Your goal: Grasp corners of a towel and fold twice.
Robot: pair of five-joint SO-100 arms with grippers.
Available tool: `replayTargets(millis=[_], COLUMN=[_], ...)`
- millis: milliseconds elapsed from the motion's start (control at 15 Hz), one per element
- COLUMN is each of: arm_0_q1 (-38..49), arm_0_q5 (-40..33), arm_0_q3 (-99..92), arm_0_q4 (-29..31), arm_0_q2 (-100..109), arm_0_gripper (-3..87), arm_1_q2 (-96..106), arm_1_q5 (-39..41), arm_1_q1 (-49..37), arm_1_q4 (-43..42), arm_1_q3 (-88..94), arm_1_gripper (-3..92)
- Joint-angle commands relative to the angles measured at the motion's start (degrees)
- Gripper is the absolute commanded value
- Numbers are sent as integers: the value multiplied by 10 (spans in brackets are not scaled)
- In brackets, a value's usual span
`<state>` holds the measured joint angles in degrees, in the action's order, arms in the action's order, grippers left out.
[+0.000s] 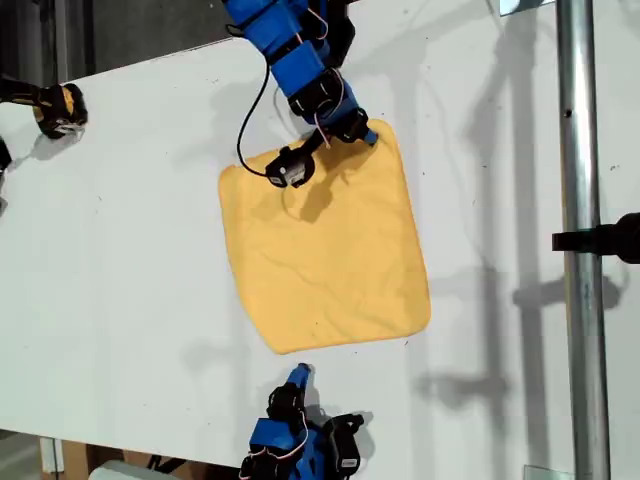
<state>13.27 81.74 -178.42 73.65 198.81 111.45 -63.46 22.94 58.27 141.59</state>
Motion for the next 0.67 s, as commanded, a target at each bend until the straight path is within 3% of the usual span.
replayTargets(millis=[0,333,533,600], arm_0_q1=[-6,-13,-12,-12], arm_0_q5=[8,13,13,12], arm_0_q3=[-4,-4,-4,-4], arm_0_q4=[4,4,4,4], arm_0_q2=[4,4,4,4], arm_0_gripper=[-10,-10,-10,-10], arm_1_q2=[-13,-40,-91,-118], arm_1_q5=[-4,-11,-23,-23], arm_1_q1=[11,24,30,28], arm_1_q4=[-9,4,-7,-4], arm_1_q3=[-16,-41,-60,-78], arm_1_gripper=[140,232,191,128])
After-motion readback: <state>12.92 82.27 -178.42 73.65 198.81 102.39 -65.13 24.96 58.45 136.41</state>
